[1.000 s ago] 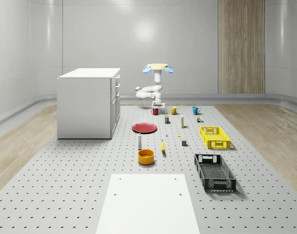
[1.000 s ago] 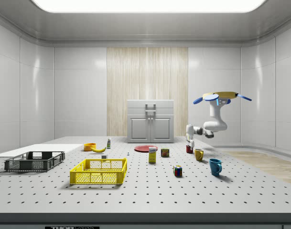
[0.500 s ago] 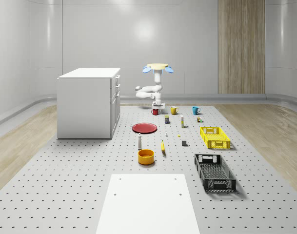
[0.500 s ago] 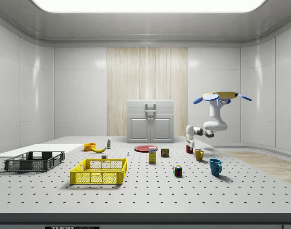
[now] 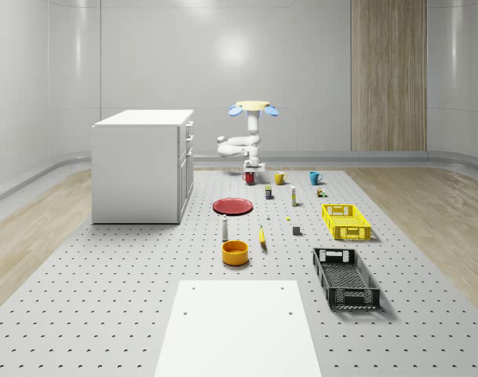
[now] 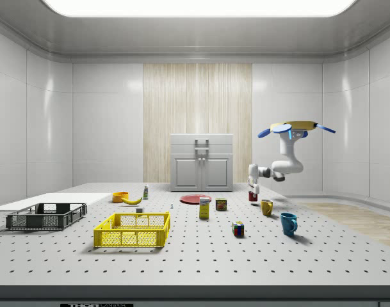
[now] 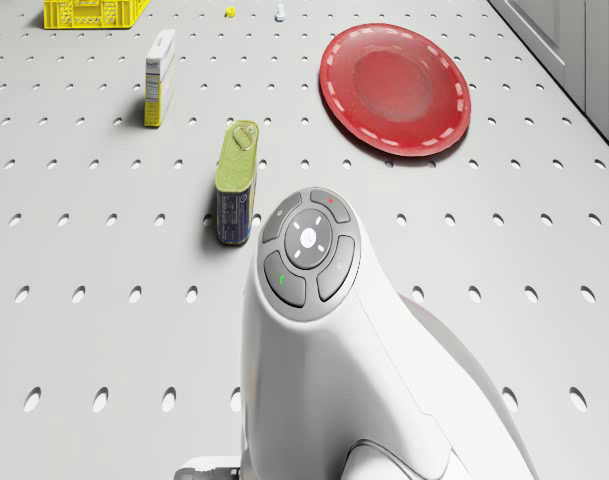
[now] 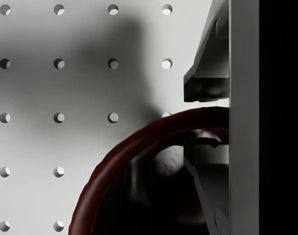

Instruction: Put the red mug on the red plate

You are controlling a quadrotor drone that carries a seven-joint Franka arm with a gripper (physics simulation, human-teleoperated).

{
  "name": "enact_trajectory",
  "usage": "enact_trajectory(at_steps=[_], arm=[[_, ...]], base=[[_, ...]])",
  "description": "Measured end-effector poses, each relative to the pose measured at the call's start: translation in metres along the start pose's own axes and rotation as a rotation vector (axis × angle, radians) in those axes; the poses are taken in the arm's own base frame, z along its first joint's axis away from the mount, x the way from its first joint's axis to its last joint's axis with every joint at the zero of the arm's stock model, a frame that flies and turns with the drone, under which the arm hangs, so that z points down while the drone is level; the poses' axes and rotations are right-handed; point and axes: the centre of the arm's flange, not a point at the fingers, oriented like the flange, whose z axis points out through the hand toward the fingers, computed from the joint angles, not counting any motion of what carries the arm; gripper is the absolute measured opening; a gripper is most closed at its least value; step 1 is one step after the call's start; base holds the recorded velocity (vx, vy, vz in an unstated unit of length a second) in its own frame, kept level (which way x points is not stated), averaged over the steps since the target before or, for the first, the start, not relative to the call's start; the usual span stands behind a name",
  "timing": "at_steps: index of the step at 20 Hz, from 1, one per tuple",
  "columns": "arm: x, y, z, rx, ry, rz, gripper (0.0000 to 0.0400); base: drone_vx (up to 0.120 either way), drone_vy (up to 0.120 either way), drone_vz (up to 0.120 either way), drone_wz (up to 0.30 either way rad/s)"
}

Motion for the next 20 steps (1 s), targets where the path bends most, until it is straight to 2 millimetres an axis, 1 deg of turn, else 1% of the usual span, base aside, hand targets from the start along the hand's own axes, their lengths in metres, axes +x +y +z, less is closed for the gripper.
enact_trajectory(at_steps=[6,8,12,20], arm=[[0.0,0.0,-0.009,0.0,0.0,0.0,0.0101],[0.0,0.0,-0.011,0.0,0.0,0.0,0.0101],[0.0,0.0,-0.012,0.0,0.0,0.0,0.01],[0.0,0.0,-0.013,0.0,0.0,0.0,0.01]], base=[[0.12,-0.12,0.113,0.0],[0.12,-0.08,0.0,0.0],[0.12,-0.01,0.0,0.0],[0.12,-0.12,0.0,0.0]])
